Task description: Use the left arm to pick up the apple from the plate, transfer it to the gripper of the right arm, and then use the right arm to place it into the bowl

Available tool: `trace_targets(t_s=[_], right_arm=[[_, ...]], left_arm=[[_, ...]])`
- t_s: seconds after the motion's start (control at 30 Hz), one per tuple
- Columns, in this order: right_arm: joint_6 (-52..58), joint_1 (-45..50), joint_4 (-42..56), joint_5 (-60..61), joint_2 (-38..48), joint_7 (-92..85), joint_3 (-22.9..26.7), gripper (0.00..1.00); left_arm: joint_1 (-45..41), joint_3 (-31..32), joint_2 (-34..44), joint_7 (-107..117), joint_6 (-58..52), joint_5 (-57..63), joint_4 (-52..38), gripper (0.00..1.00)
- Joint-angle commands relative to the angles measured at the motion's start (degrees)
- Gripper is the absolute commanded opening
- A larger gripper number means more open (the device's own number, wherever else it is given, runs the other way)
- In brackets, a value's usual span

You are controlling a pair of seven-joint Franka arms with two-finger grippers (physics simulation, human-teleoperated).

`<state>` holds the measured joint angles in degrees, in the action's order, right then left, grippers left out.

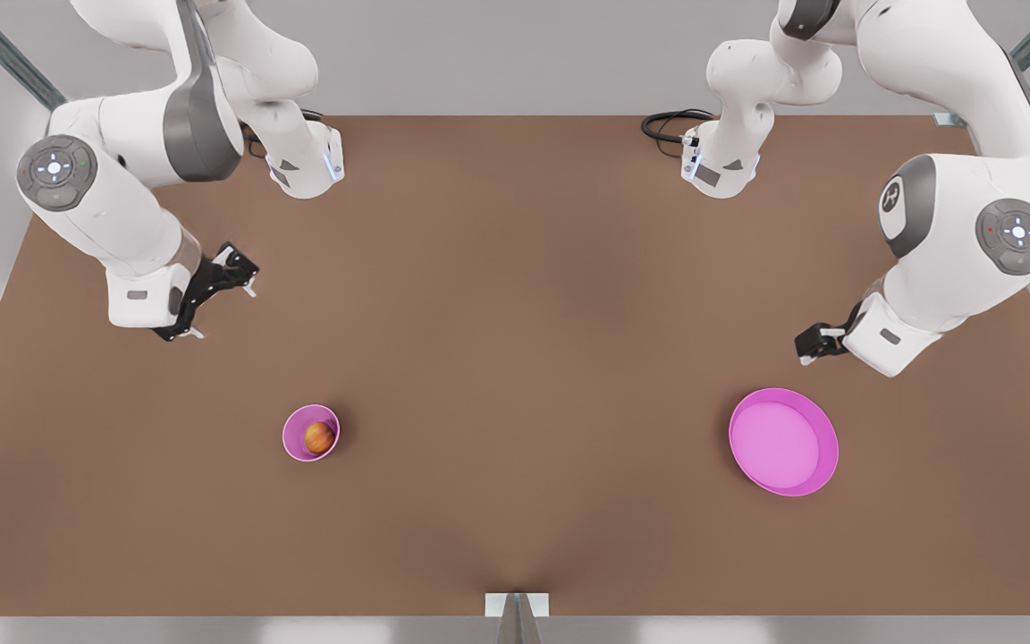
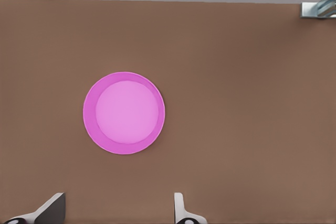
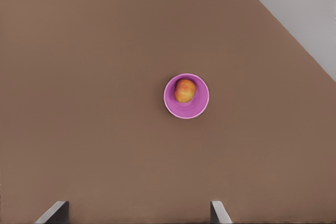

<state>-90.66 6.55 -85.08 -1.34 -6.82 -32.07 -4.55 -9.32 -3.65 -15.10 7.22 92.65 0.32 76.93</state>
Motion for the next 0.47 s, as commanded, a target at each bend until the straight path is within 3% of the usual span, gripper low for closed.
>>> trace_targets(t_s=[0.0, 0.43], right_arm=[[-0.57, -0.84, 0.35, 0.19, -0.48, 38.66, 0.15, 1.0], [-0.92, -3.21, 1.32, 0.72, -1.44, 38.66, 0.59, 1.0]], left_arm=[[0.01, 0.04, 0.07, -4.23, -0.45, 0.12, -0.03, 1.0], [-0.17, -0.05, 0.07, -5.37, -0.45, 0.12, -0.03, 1.0]])
